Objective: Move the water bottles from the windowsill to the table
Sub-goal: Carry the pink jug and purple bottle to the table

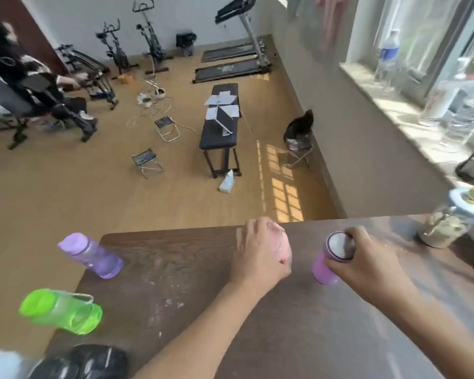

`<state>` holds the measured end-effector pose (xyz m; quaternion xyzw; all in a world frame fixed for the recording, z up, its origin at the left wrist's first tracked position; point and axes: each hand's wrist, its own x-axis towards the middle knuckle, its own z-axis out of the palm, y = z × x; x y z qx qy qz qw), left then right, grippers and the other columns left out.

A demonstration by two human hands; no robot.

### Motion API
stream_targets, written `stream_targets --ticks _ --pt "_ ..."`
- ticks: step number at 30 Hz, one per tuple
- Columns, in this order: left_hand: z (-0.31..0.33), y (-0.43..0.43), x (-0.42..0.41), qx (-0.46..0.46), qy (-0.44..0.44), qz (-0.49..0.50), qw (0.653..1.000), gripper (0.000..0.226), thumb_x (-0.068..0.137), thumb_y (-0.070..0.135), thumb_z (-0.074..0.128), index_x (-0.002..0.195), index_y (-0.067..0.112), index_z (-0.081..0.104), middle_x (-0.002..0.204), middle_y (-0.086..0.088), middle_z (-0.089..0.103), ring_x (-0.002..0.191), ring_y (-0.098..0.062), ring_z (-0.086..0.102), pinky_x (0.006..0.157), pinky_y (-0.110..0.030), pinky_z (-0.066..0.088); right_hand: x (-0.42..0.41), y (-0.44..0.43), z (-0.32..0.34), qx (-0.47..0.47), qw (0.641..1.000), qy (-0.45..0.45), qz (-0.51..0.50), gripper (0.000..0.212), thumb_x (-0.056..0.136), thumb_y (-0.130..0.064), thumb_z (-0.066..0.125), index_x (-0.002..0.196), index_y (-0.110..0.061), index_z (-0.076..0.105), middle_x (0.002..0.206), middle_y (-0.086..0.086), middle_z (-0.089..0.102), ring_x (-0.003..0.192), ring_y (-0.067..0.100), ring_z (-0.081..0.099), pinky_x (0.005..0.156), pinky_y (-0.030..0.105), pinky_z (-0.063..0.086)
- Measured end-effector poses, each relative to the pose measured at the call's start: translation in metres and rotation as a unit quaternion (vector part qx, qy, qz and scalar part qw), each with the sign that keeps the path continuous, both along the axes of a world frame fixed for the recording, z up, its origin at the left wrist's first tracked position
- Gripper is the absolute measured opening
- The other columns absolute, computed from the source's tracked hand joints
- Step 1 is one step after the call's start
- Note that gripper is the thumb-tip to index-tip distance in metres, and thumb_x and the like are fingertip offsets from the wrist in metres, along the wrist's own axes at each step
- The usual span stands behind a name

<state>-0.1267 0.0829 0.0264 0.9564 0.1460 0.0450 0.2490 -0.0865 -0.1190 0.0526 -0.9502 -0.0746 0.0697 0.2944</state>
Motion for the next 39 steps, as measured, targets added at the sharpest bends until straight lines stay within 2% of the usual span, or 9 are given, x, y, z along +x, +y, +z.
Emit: stream_targets --ticks 3,6,10,16,19,26,31,35,39 --pt "0.016 0.074 -0.031 0.011 0.019 0.027 0.999 0.057 0.071 0.036 0.075 0.118 0.038 0.042 0.125 0.012 0.046 0.119 -0.022 0.045 0.076 -0.035 0.046 0.000 0.080 0.001 0.012 0.998 0.017 0.052 0.040 0.073 -0.036 0.076 0.102 -0.029 0.050 0.090 -0.008 0.059 0.080 0.023 0.056 0.057 0.028 0.040" --pt "0.025 0.142 -0.062 0.026 0.044 0.057 0.997 0.056 0.072 0.032 0.071 0.118 0.038 0.041 0.125 0.011 0.046 0.117 -0.024 0.045 0.084 -0.039 0.050 -0.001 0.163 -0.002 0.010 0.994 0.022 0.110 0.045 0.073 -0.039 0.076 0.107 -0.024 0.050 0.095 0.000 0.062 0.085 0.028 0.059 0.069 0.038 0.051" --pt "0.018 0.213 -0.104 0.036 0.062 0.111 0.991 0.055 0.070 0.034 0.069 0.117 0.038 0.040 0.122 0.010 0.044 0.117 -0.025 0.046 0.089 -0.041 0.051 -0.013 0.265 -0.010 0.025 0.982 0.029 0.182 0.049 0.077 -0.034 0.079 0.115 -0.018 0.051 0.101 0.004 0.064 0.091 0.029 0.062 0.075 0.037 0.052" --pt "0.001 0.277 -0.151 0.024 0.076 0.174 0.982 0.063 0.069 0.037 0.070 0.124 0.034 0.039 0.126 0.010 0.046 0.122 -0.024 0.046 0.093 -0.042 0.052 -0.036 0.387 -0.026 0.004 0.961 0.028 0.275 0.051 0.081 -0.033 0.077 0.118 -0.012 0.049 0.106 0.010 0.063 0.092 0.032 0.062 0.077 0.035 0.049" --pt "-0.007 0.292 -0.166 0.018 0.091 0.186 0.978 0.070 0.065 0.033 0.075 0.124 0.033 0.039 0.126 0.011 0.044 0.119 -0.024 0.045 0.090 -0.040 0.051 -0.047 0.433 -0.031 -0.011 0.951 0.050 0.305 0.053 0.081 -0.032 0.076 0.120 -0.011 0.047 0.109 0.012 0.061 0.098 0.035 0.061 0.080 0.036 0.047" --pt "-0.025 0.306 -0.185 0.016 0.118 0.177 0.977 0.070 0.064 0.034 0.076 0.124 0.030 0.041 0.123 0.008 0.044 0.114 -0.024 0.046 0.090 -0.035 0.047 -0.061 0.493 -0.047 -0.038 0.941 0.064 0.329 0.045 0.081 -0.027 0.074 0.109 -0.007 0.044 0.111 0.015 0.062 0.102 0.038 0.061 0.078 0.035 0.044" --pt "-0.033 0.308 -0.190 -0.006 0.123 0.170 0.978 0.064 0.067 0.033 0.076 0.118 0.036 0.039 0.120 0.011 0.041 0.111 -0.022 0.046 0.085 -0.036 0.051 -0.062 0.504 -0.048 -0.058 0.942 0.065 0.324 0.052 0.082 -0.028 0.076 0.116 -0.007 0.043 0.115 0.016 0.058 0.106 0.040 0.058 0.078 0.038 0.044" --pt "-0.038 0.312 -0.191 0.004 0.125 0.158 0.979 0.068 0.064 0.033 0.080 0.117 0.037 0.038 0.118 0.011 0.041 0.111 -0.022 0.045 0.082 -0.035 0.051 -0.059 0.506 -0.048 -0.069 0.944 0.078 0.314 0.051 0.084 -0.029 0.074 0.116 -0.008 0.041 0.117 0.017 0.056 0.108 0.042 0.057 0.080 0.042 0.046" --pt "-0.040 0.320 -0.191 0.004 0.128 0.155 0.980 0.068 0.065 0.032 0.079 0.122 0.035 0.040 0.122 0.010 0.042 0.113 -0.024 0.046 0.086 -0.034 0.045 -0.063 0.512 -0.047 -0.084 0.940 0.076 0.321 0.048 0.086 -0.026 0.071 0.119 -0.006 0.041 0.121 0.018 0.053 0.111 0.041 0.056 0.085 0.043 0.047"
